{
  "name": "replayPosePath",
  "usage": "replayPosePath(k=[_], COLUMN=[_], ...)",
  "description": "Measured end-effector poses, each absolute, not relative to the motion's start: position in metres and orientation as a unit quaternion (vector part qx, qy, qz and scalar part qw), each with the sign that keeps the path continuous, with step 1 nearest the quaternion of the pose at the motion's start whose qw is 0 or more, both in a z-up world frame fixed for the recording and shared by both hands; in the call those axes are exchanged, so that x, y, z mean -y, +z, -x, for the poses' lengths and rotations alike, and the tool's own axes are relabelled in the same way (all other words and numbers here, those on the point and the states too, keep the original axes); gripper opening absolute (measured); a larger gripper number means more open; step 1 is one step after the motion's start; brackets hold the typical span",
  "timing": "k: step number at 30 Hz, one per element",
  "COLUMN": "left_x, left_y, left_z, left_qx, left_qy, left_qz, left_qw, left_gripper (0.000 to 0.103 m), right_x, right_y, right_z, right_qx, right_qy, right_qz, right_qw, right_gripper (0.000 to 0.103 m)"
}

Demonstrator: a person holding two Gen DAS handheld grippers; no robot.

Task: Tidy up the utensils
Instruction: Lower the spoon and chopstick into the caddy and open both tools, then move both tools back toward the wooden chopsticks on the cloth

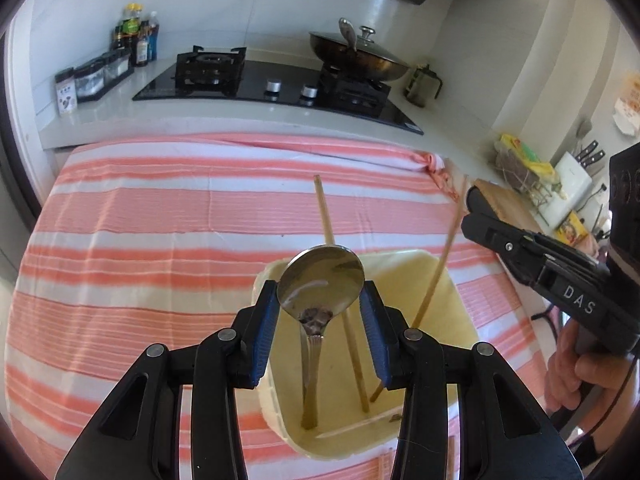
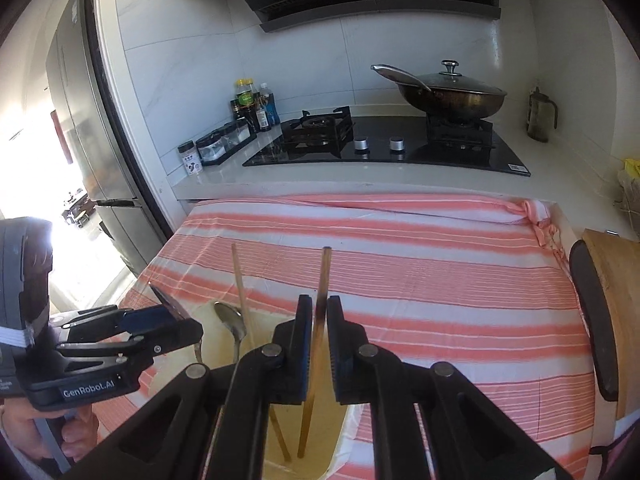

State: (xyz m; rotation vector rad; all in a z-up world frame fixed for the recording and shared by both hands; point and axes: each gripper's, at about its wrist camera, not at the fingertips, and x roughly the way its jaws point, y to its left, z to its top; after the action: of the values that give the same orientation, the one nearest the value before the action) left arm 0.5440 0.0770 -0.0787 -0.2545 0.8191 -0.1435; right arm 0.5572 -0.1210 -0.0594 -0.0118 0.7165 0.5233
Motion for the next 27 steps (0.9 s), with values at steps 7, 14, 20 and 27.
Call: replayPosePath(k=[7, 14, 20, 27], left_x=[-0.089, -0.110, -0.134, -0.132], left_y=[-0.078, -0.067, -0.096, -0.146], left_z=[-0.530, -0.427, -0.303, -0.248], left_qx=[-0.388, -0.398, -0.452, -0.439], left_qy=[-0.067, -0.081, -0.066, -0.050], left_qz=[0.144, 0.078, 0.019, 0.078], left_qw=[0.908, 0.910, 0.889, 0.894], left_gripper=[0.055, 0.081, 0.085, 0.089], right_x=[0.143, 0.184, 0.243, 0.282], right_y=[-0.055, -0.052, -0.118, -0.185], right_z=[-0.536, -0.433, -0.328, -0.248], right_qx=[-0.317, -0.291, -0.340, -0.396], right_qy=[0.239, 0.251, 0.200, 0.156], right_qz=[-0.024, 0.048, 0.102, 0.016], right_qw=[0.918, 0.922, 0.913, 0.905], right_gripper=[0.041, 0.054, 0.054, 0.054])
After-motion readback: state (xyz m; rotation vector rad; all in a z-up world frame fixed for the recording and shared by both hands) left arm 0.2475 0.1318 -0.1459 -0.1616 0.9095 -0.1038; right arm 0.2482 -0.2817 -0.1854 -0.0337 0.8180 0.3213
